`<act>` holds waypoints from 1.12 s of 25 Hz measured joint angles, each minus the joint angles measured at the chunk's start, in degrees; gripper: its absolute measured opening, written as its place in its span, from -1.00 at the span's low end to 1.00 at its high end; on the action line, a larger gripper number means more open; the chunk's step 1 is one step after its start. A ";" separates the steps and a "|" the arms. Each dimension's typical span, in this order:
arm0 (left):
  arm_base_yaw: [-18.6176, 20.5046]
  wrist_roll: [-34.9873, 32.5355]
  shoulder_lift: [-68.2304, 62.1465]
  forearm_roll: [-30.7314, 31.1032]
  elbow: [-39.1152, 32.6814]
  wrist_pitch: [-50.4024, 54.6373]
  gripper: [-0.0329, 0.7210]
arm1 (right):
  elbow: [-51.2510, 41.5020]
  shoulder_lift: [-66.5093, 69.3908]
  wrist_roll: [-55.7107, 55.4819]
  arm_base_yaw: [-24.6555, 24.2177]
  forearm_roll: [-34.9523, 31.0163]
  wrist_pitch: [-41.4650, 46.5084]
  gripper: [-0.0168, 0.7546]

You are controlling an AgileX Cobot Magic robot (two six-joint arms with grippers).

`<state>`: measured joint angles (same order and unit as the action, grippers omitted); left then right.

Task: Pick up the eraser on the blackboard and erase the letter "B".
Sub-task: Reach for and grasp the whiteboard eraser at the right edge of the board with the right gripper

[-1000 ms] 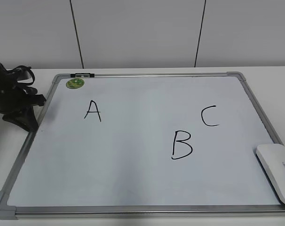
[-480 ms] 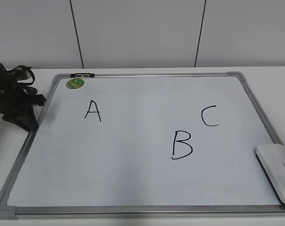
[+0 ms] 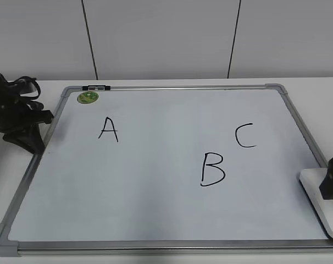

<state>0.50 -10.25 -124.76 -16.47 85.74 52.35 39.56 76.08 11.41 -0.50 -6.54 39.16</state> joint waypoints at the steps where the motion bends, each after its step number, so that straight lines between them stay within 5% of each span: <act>1: 0.00 0.00 0.00 0.00 0.00 0.00 -0.80 | 0.60 1.77 0.07 0.00 -0.13 -0.25 0.78; 16: 0.00 0.00 0.00 0.00 0.00 0.00 -0.80 | 3.67 16.82 0.20 0.00 0.23 -5.21 0.76; 28: 0.00 0.00 0.00 0.00 0.00 0.00 -0.80 | 3.78 17.71 0.29 0.00 0.32 -5.09 0.45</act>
<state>0.50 -10.25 -124.76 -16.47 85.74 52.35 43.33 93.79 11.70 -0.50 -6.22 34.07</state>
